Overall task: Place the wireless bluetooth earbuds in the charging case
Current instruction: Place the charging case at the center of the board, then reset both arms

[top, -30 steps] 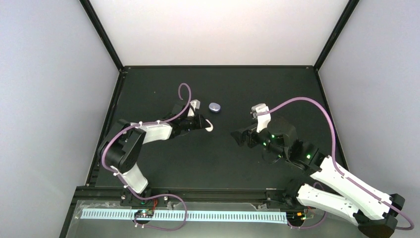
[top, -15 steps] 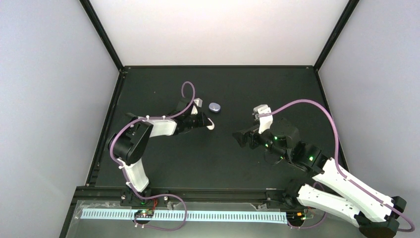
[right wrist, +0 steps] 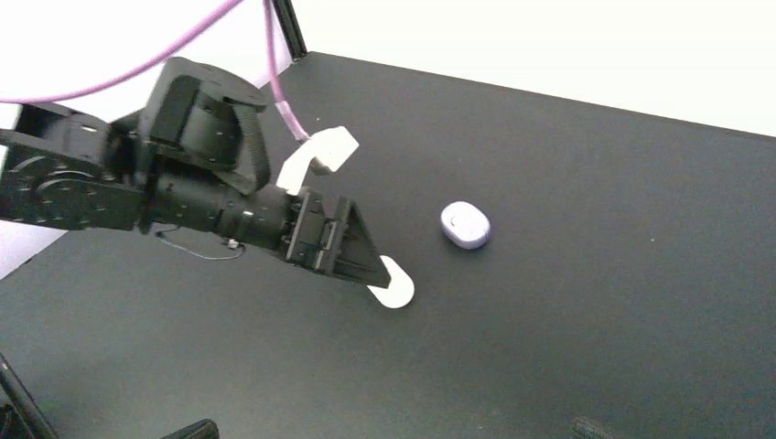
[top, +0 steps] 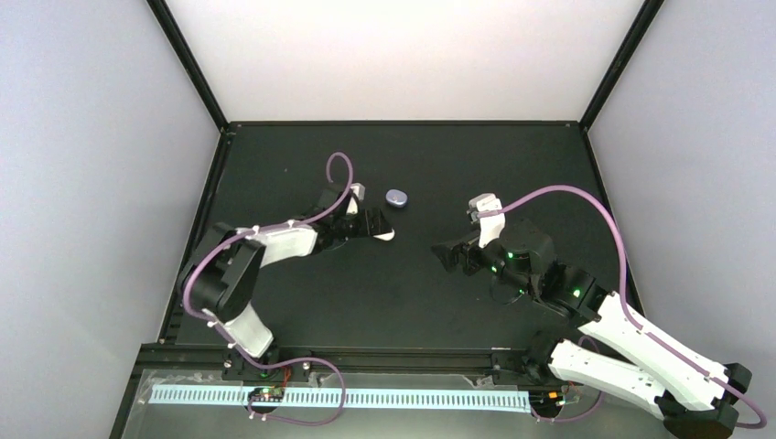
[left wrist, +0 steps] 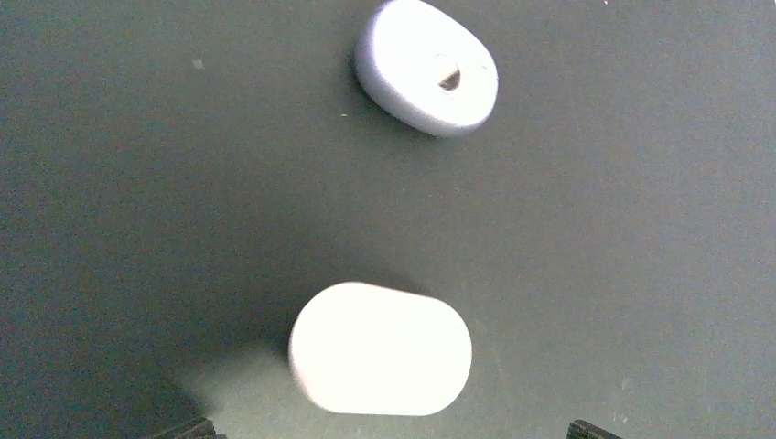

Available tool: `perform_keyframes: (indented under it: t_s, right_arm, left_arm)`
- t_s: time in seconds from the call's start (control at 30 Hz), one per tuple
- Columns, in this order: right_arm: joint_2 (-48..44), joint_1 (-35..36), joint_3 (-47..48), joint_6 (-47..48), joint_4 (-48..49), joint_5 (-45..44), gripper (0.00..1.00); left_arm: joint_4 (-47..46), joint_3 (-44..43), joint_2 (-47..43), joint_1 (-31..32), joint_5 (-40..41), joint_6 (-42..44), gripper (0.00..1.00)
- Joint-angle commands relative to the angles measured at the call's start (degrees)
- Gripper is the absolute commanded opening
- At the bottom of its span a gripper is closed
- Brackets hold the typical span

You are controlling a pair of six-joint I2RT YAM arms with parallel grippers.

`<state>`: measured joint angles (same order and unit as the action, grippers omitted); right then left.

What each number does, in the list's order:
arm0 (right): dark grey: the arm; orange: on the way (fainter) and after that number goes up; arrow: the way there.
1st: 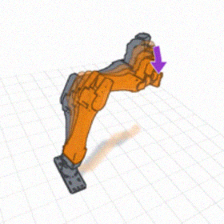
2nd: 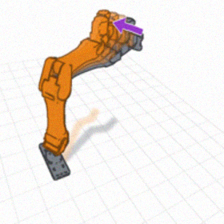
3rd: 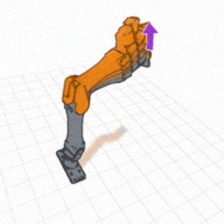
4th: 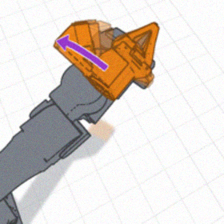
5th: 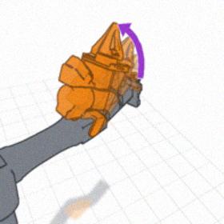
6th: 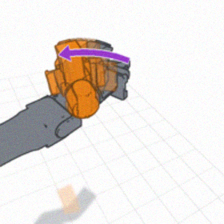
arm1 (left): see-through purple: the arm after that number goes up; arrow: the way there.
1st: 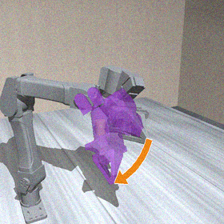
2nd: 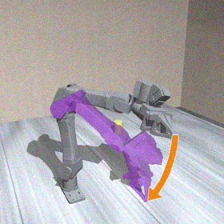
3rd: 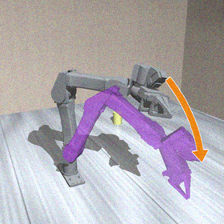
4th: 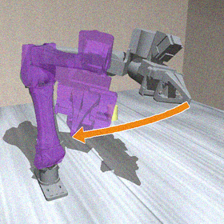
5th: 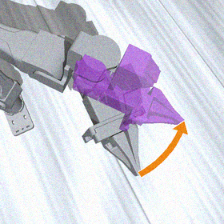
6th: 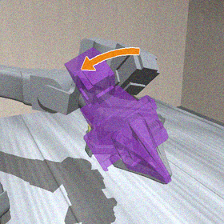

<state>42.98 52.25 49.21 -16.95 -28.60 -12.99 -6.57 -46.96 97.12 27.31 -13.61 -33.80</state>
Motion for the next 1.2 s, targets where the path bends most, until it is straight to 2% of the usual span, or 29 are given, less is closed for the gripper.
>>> perform_keyframes:
  t_s: [0.0,0.13,0.33,0.5,0.63,0.77,0.9,1.03,1.17]
  right_arm:
    - [-0.97,-0.34,1.87,0.76,-0.04,-1.57,1.00]
    - [-0.84,-0.32,1.96,1.21,0.79,-1.61,1.00]
    - [-0.56,-0.44,1.75,-1.57,4.87,-3.93,1.00]
    - [7.50,-0.98,3.31,-4.85,5.19,-3.54,1.00]
    - [14.87,-1.93,1.42,-7.93,9.98,2.78,1.00]
    - [20.66,-2.17,-4.65,-12.29,19.58,5.61,0.96]
    - [25.69,-2.35,-5.03,-16.13,20.80,5.06,0.90]
    - [19.46,-2.37,-7.31,-17.99,22.13,-4.25,0.99]
    - [12.14,-2.38,-5.34,-15.57,18.09,-24.38,1.00]
  left_arm:
    - [8.21,2.52,-10.09,-0.59,7.47,0.84,0.99]
    - [15.12,3.51,-21.74,-0.73,14.12,2.80,0.99]
    - [28.86,-0.17,-38.30,-0.62,25.44,6.91,0.99]
    - [31.77,-0.20,-49.83,-0.74,28.37,11.70,0.99]
    - [31.94,0.20,-57.72,-0.68,29.94,12.11,0.99]
    - [31.86,1.71,-61.40,-0.68,29.31,14.41,0.99]
    - [32.26,4.00,-62.15,-0.68,27.27,16.73,0.99]
    - [31.12,6.25,-65.07,-0.61,24.38,18.81,0.99]
    - [27.97,8.44,-69.97,-0.51,26.80,18.62,0.99]
